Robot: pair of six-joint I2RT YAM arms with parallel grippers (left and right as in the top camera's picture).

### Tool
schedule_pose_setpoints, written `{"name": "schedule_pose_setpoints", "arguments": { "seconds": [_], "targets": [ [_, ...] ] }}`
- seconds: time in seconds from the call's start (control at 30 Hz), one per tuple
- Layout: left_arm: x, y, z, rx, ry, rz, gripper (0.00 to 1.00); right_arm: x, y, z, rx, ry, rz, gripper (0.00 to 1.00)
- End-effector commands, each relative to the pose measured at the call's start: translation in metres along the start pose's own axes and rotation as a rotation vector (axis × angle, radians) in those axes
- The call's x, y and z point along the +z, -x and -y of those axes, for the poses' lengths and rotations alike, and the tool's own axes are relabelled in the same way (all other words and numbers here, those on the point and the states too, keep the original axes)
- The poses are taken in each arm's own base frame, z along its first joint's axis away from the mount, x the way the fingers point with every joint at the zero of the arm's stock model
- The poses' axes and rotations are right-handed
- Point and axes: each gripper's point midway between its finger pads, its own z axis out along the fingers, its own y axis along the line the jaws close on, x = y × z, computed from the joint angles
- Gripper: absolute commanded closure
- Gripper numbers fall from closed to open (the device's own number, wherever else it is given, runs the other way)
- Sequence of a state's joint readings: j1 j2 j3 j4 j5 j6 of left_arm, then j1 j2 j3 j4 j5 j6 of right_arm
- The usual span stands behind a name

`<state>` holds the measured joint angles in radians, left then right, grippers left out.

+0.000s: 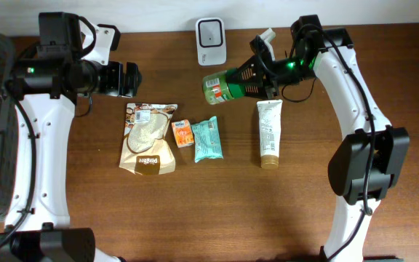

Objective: Scan the item barcode
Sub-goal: 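Lift the jar and hold it up to the white scanner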

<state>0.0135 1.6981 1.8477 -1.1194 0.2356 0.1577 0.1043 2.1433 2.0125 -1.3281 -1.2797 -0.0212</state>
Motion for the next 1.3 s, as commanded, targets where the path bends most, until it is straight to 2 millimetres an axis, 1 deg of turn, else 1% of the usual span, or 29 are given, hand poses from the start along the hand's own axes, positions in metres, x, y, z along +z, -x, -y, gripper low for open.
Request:
{"name": "schedule_pose_setpoints", "arguments": {
  "seconds": [0.0, 0.07, 0.1, 0.17, 0.2, 0.27, 0.3, 0.33, 0.37, 0.4, 0.53, 0.63, 0.67, 0.77, 0.83, 0.9, 1.03, 1.13, 1.27],
  "targets": [
    [0.000, 0.001, -0.001, 0.014, -0.002, 0.001, 0.01, -0.008, 0.001, -0.012, -0.058, -0.052, 0.023, 0.41],
    [0.000, 0.000, -0.001, 0.014, -0.002, 0.000, 0.01, -0.006, 0.006, 0.003, -0.085, -0.150, 0.031, 0.42],
    [0.000, 0.000, -0.001, 0.014, -0.002, 0.000, 0.01, -0.006, 0.011, 0.017, -0.075, -0.238, 0.043, 0.42],
    [0.000, 0.001, -0.001, 0.014, -0.001, 0.000, 0.01, -0.008, 0.026, 0.052, -0.090, -0.495, 0.091, 0.42],
    [0.000, 0.001, -0.001, 0.014, -0.001, 0.000, 0.01, -0.008, 0.036, 0.064, -0.128, -0.606, 0.119, 0.43],
    [0.000, 0.000, -0.001, 0.014, -0.002, 0.000, 0.01, -0.009, 0.053, 0.075, -0.214, -0.765, 0.170, 0.43],
    [0.000, 0.000, -0.001, 0.014, -0.002, 0.000, 0.01, -0.007, 0.063, 0.077, -0.258, -0.833, 0.199, 0.43],
    [0.000, 0.001, -0.001, 0.014, -0.001, 0.000, 0.01, -0.006, 0.072, 0.077, -0.302, -0.895, 0.232, 0.43],
    [0.000, 0.001, -0.001, 0.014, -0.002, 0.000, 0.01, -0.005, 0.094, 0.074, -0.390, -1.010, 0.316, 0.45],
    [0.000, 0.000, -0.001, 0.014, -0.002, 0.000, 0.01, -0.003, 0.109, 0.069, -0.461, -1.075, 0.369, 0.45],
    [0.000, 0.000, -0.001, 0.014, -0.002, 0.000, 0.01, 0.001, 0.149, 0.048, -0.716, -1.259, 0.492, 0.46],
    [0.000, 0.000, -0.001, 0.014, -0.002, 0.000, 0.01, 0.009, 0.172, 0.033, -0.895, -1.311, 0.537, 0.47],
    [0.000, 0.001, -0.001, 0.014, -0.002, 0.001, 0.01, 0.010, 0.179, 0.030, -0.948, -1.320, 0.544, 0.49],
    [0.000, 0.000, -0.001, 0.014, -0.002, 0.000, 0.01, 0.013, 0.197, 0.026, -1.104, -1.358, 0.544, 0.52],
    [0.000, 0.001, -0.001, 0.014, -0.002, 0.000, 0.01, 0.015, 0.208, 0.030, -1.220, -1.403, 0.519, 0.54],
    [0.000, 0.000, -0.001, 0.014, -0.002, 0.000, 0.01, 0.019, 0.217, 0.039, -1.333, -1.456, 0.467, 0.55],
    [0.000, 0.000, -0.001, 0.014, -0.002, 0.000, 0.01, 0.027, 0.228, 0.059, -1.518, -1.549, 0.336, 0.55],
    [0.000, 0.001, -0.001, 0.014, -0.002, 0.000, 0.01, 0.031, 0.235, 0.067, -1.675, -1.627, 0.228, 0.55],
    [0.000, 0.000, -0.001, 0.014, -0.002, 0.000, 0.01, 0.030, 0.240, 0.056, -1.720, -1.650, 0.263, 0.55]
  ]
}}
